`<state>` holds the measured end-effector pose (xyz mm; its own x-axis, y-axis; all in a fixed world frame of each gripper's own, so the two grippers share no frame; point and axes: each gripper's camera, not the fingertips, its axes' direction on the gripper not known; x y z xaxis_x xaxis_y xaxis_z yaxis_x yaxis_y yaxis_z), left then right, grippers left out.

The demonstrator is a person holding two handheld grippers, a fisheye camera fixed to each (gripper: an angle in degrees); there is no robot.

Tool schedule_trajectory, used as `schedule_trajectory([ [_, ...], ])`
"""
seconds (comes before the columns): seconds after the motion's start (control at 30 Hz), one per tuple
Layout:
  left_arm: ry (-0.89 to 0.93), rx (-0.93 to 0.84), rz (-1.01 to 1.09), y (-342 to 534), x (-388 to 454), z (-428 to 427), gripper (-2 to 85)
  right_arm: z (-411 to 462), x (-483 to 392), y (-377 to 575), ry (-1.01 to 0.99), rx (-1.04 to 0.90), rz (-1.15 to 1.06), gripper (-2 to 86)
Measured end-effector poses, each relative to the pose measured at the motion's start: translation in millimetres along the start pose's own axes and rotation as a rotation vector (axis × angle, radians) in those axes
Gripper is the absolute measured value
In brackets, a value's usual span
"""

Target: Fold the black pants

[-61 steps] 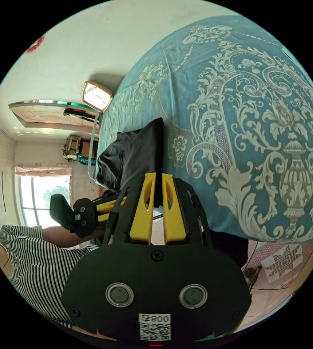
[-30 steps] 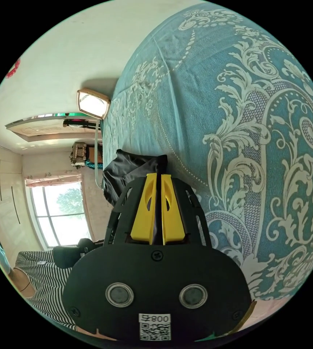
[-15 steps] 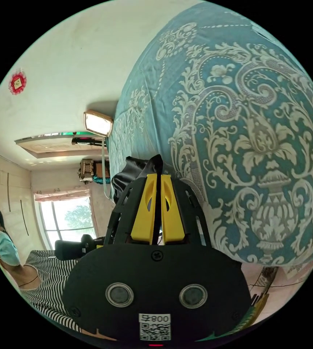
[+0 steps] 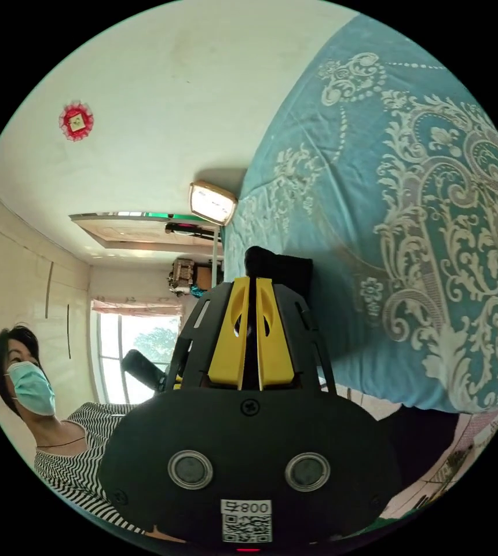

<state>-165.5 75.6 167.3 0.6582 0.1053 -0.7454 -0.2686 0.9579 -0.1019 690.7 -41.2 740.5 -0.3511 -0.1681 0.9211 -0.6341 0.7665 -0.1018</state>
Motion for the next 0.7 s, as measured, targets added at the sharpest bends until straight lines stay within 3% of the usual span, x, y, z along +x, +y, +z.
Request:
schedule_trajectory([
  [0.27, 0.002, 0.225, -0.233, 93.9, -98.6, -128.4, 1.9, 119.2, 2.6, 7.9, -0.078, -0.071, -0.125, 1.6],
  [0.7, -0.011, 0.379, -0.543, 218.4, -236.4, -222.5, 1.9, 360.3, 101.9, 8.9, 0.097, -0.276, -0.164, 1.6],
])
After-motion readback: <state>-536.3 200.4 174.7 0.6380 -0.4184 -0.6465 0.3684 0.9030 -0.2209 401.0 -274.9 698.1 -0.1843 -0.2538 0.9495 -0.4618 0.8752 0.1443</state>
